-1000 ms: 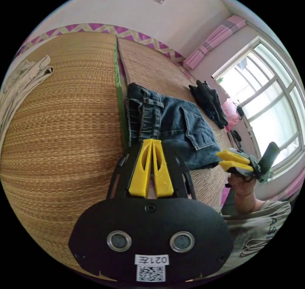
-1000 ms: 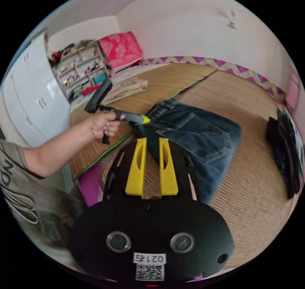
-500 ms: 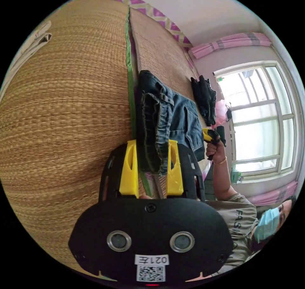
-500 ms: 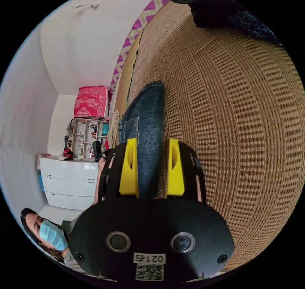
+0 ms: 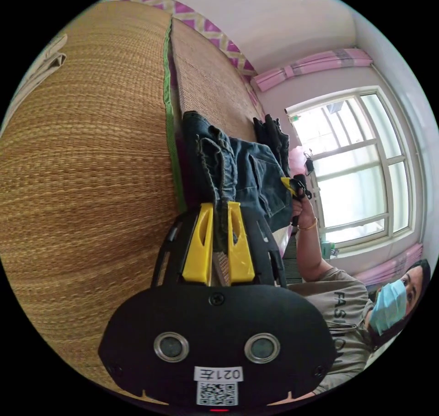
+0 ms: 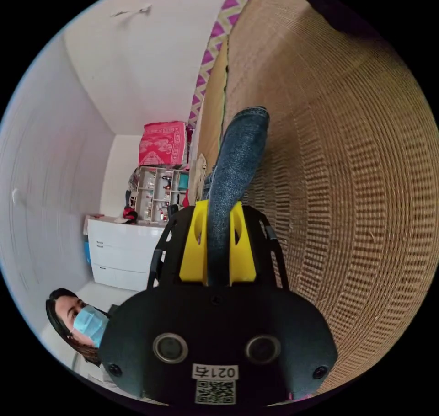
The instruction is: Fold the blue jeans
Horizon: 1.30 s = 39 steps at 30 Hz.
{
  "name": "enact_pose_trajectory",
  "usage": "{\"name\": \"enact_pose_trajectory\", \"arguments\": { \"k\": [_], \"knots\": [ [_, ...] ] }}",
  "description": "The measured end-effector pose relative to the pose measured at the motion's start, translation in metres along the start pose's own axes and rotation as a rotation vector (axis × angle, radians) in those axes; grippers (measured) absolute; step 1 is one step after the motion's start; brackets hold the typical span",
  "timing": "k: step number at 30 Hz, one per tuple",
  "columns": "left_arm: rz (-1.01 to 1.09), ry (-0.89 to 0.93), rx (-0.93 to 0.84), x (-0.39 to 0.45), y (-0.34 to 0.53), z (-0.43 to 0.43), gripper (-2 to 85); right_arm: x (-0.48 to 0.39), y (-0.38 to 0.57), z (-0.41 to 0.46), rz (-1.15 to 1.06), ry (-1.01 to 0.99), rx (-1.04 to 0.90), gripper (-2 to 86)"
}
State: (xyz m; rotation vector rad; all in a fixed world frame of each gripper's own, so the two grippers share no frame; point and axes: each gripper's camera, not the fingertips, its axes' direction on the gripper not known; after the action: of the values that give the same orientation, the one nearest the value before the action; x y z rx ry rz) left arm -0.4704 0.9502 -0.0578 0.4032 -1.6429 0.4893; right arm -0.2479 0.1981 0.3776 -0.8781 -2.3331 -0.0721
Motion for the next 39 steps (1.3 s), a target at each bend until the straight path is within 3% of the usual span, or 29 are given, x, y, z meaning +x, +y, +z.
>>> {"name": "enact_pose_trajectory", "arguments": {
  "k": [4, 8, 15, 18, 23, 25, 26, 31, 34, 39],
  "knots": [
    [0.031, 0.075, 0.149, 0.011, 0.009, -0.135, 4.9, -0.084, -0.033, 0.019, -0.188, 0.030, -0.059, 7.5],
    [0.070, 0.044, 0.350, 0.014, 0.029, -0.353, 4.9, -0.156, -0.076, 0.087, -0.310, 0.009, -0.135, 7.4],
    [-0.056, -0.129, 0.708, -0.056, 0.083, -0.705, 4.8, -0.300, -0.173, 0.321, -0.532, -0.018, -0.282, 7.5],
    [-0.125, -0.147, 0.870, -0.097, 0.110, -0.789, 4.9, -0.351, -0.193, 0.412, -0.621, 0.074, -0.278, 8.7],
    [-0.456, -0.127, 0.912, -0.231, 0.141, -0.801, 5.7, -0.333, -0.190, 0.484, -0.582, 0.383, -0.248, 9.9],
    [-0.483, -0.086, 0.926, -0.267, 0.163, -0.793, 4.7, -0.299, -0.165, 0.483, -0.605, 0.470, -0.302, 7.8],
    [-0.450, 0.023, 0.993, -0.272, 0.181, -0.793, 3.8, -0.290, -0.158, 0.479, -0.612, 0.488, -0.314, 7.5],
    [-0.317, -0.032, 0.982, -0.167, 0.196, -0.786, -0.6, -0.225, -0.064, 0.374, -0.689, 0.525, -0.339, 2.3],
    [-0.188, -0.084, 0.853, -0.065, 0.167, -0.732, -0.9, -0.207, -0.002, 0.293, -0.741, 0.552, -0.276, 0.4],
    [0.103, -0.138, 0.577, 0.138, 0.088, -0.548, -0.9, -0.197, 0.100, 0.180, -0.857, 0.807, -0.068, -0.4]
  ]
}}
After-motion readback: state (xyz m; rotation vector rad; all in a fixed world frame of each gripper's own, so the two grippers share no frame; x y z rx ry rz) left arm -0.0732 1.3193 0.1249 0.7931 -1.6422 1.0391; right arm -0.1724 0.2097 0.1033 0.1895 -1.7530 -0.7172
